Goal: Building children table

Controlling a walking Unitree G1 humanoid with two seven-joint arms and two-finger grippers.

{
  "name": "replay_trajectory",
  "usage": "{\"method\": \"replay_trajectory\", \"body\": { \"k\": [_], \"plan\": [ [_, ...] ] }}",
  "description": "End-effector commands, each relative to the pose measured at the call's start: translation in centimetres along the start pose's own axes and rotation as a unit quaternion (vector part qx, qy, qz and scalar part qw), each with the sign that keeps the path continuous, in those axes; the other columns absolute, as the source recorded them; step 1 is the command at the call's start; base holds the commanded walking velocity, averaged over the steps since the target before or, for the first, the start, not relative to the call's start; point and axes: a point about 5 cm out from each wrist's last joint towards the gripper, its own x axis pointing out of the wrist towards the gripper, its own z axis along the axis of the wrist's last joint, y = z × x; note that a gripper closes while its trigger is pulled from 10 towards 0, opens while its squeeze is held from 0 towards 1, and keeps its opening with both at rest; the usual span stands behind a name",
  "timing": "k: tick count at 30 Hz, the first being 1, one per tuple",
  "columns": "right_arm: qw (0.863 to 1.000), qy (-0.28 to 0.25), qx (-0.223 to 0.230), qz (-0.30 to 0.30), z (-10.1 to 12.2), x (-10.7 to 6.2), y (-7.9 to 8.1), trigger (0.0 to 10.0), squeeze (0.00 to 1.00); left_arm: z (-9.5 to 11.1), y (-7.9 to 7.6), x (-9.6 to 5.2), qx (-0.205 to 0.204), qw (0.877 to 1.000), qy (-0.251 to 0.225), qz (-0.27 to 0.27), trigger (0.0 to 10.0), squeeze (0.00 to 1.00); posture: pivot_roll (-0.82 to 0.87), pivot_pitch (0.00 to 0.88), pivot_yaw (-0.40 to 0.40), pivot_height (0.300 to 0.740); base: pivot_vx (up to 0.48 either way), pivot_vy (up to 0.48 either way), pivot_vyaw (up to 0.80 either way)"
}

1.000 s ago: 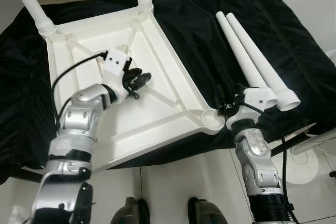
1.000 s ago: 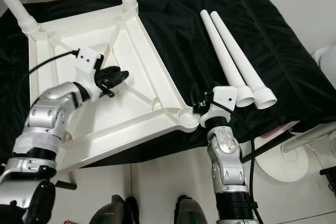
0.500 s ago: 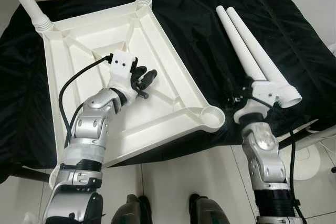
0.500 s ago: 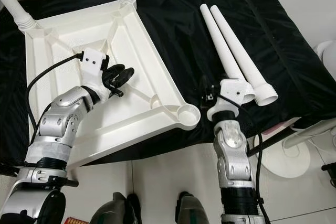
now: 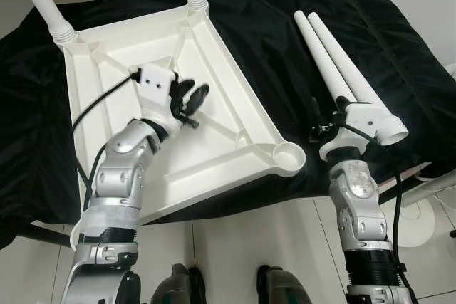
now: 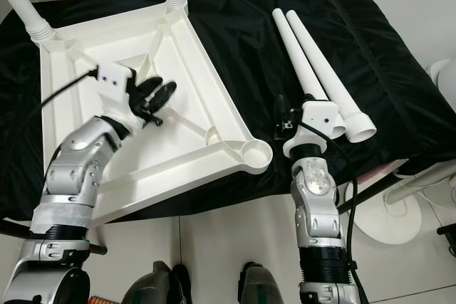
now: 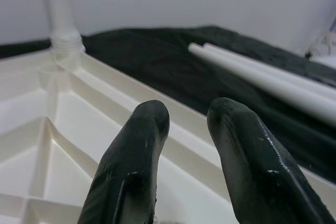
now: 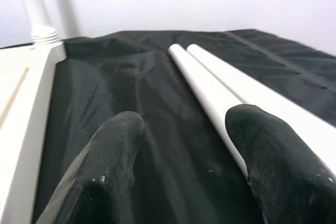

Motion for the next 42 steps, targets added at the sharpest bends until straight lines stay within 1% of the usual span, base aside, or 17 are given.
{"method": "replay_trajectory", "body": {
  "k": [1,2,4,5,9,13,15,16,17,18,19,20,21,23,28,34,42],
  "plan": [
    [1.0,0.0,-0.003,0.002,-0.2,0.0,0.0,10.0,0.0,-0.2,0.5,-0.4,-0.005,0.999,-0.002,0.033,10.0,0.0,-0.14,0.083,0.077,0.74,0.0,0.0,0.0],
    [1.0,-0.002,0.013,0.016,-0.2,0.1,0.3,10.0,0.0,-0.3,0.3,-0.5,-0.005,0.999,-0.004,0.032,10.0,0.0,-0.12,0.072,0.063,0.74,0.0,0.0,0.0],
    [1.0,-0.002,0.013,0.016,-0.2,0.1,0.3,10.0,0.0,-0.3,0.3,-0.5,-0.005,0.999,-0.004,0.032,10.0,0.0,-0.12,0.072,0.063,0.74,0.0,0.0,0.0],
    [0.999,-0.005,0.027,0.027,-0.1,0.1,0.5,10.0,1.0,-0.4,0.3,-0.4,-0.003,0.999,-0.001,0.035,10.0,0.0,-0.12,0.07,0.056,0.74,0.0,0.0,0.0],
    [0.998,-0.01,0.041,0.047,0.0,0.3,1.0,10.0,1.0,-0.9,0.2,-0.3,-0.003,0.999,0.011,0.051,10.0,0.0,-0.12,0.064,0.039,0.74,0.0,0.0,0.0],
    [0.998,-0.013,0.026,0.052,0.1,0.3,0.8,10.0,1.0,-1.3,0.2,-0.4,0.005,0.998,0.019,0.064,10.0,0.0,-0.12,0.057,0.027,0.74,0.0,0.0,0.0],
    [0.999,-0.018,0.0,0.033,0.1,0.3,-0.1,10.0,1.0,-1.4,0.1,-0.4,0.023,0.997,0.016,0.075,10.0,0.0,-0.13,0.041,0.016,0.74,0.0,0.0,0.0],
    [0.999,-0.018,0.0,0.033,0.1,0.3,-0.1,10.0,1.0,-1.4,0.1,-0.4,0.023,0.997,0.016,0.075,10.0,0.0,-0.13,0.041,0.016,0.74,0.0,0.0,0.0],
    [1.0,-0.018,-0.016,0.011,0.0,0.3,-0.9,10.0,1.0,-1.5,0.0,-0.3,0.029,0.996,0.016,0.082,10.0,0.0,-0.14,0.015,0.005,0.74,0.0,0.0,0.0],
    [0.999,-0.019,-0.028,-0.012,-0.1,0.2,-1.8,10.0,0.74,-1.5,-0.2,-0.2,0.029,0.996,0.014,0.083,10.0,0.0,-0.14,0.002,0.0,0.74,0.0,0.0,0.0],
    [0.999,-0.017,-0.037,-0.029,-0.1,0.2,-2.4,10.0,0.22,-1.5,-0.4,-0.1,0.026,0.996,0.012,0.081,10.0,0.0,-0.14,0.002,0.0,0.74,0.0,0.0,0.0],
    [0.999,-0.017,-0.037,-0.029,-0.1,0.2,-2.4,10.0,0.22,-1.5,-0.4,-0.1,0.026,0.996,0.012,0.081,10.0,0.0,-0.14,0.002,0.0,0.74,0.0,0.0,0.0],
    [0.998,-0.016,-0.044,-0.045,-0.2,0.1,-3.0,10.0,0.0,-1.5,-0.6,-0.1,0.026,0.996,0.01,0.08,10.0,0.0,-0.14,0.002,0.0,0.74,0.0,0.0,0.0],
    [0.997,-0.012,-0.05,-0.058,-0.3,0.0,-3.7,10.0,0.0,-1.7,-0.9,0.1,0.021,0.997,0.012,0.08,10.0,0.0,-0.17,0.013,0.002,0.74,0.0,0.0,0.0],
    [0.997,-0.009,-0.055,-0.053,-0.2,0.0,-4.1,10.0,0.0,-2.0,-1.5,0.2,0.02,0.997,0.021,0.078,10.0,0.0,-0.21,0.031,-0.012,0.74,0.0,0.0,0.0],
    [0.997,-0.017,-0.062,-0.038,0.3,0.1,-3.5,10.0,0.0,-1.8,-1.1,0.0,0.03,0.996,0.021,0.076,10.0,0.0,-0.26,0.055,0.033,0.74,0.0,0.0,0.0],
    [0.997,-0.019,-0.066,-0.047,0.1,-0.5,-3.3,10.0,0.0,-1.7,-0.7,0.0,0.042,0.996,0.024,0.072,10.0,0.0,-0.26,0.067,0.062,0.74,0.0,0.0,0.0]
  ]
}}
